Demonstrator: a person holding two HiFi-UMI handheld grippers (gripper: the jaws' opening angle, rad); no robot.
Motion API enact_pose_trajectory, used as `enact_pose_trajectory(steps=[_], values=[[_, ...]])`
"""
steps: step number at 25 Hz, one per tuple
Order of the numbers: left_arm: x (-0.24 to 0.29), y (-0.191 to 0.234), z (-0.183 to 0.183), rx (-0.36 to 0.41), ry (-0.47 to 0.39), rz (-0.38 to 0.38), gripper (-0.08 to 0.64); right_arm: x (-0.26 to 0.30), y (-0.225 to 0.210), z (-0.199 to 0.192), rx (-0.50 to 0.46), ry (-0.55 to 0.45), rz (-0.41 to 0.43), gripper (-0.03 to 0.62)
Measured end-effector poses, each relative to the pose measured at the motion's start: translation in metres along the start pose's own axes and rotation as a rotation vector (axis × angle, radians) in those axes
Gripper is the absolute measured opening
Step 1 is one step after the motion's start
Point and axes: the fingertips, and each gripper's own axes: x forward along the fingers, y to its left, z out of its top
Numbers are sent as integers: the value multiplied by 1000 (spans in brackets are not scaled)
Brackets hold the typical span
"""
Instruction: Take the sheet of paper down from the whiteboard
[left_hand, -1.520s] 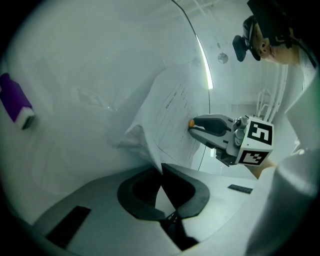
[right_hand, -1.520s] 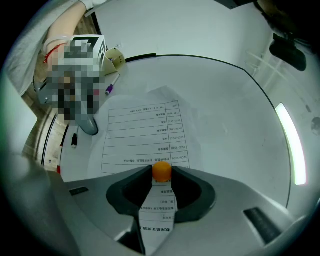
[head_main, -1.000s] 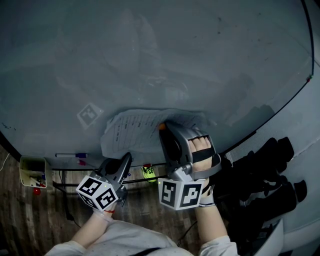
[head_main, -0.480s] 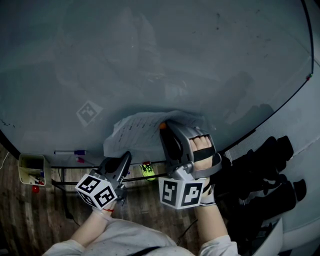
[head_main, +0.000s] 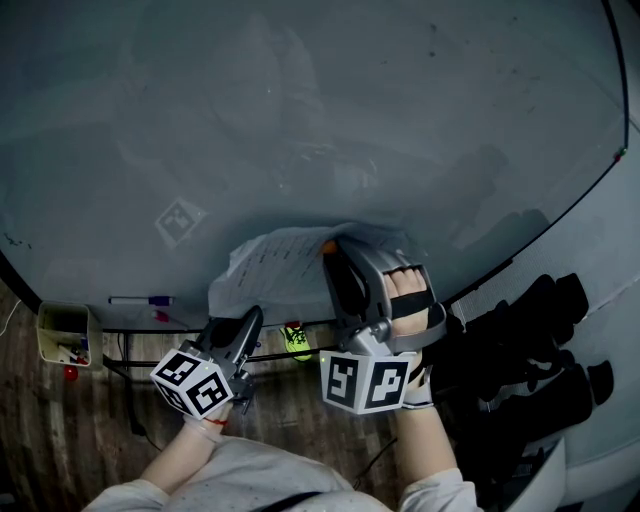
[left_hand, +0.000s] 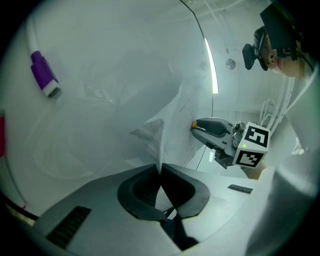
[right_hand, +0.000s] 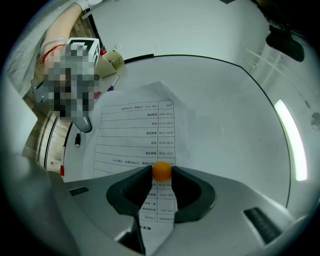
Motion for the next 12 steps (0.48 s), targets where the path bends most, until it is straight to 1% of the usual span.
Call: enact_pose_trajectory(steps=[6,12], values=[[-4,1,-7,-18,5,9,14,-1,3,0,-1,-1,6,132],[-6,1,-10,-91,-7,13,14,-2,4,-3,-2,-1,11,132]])
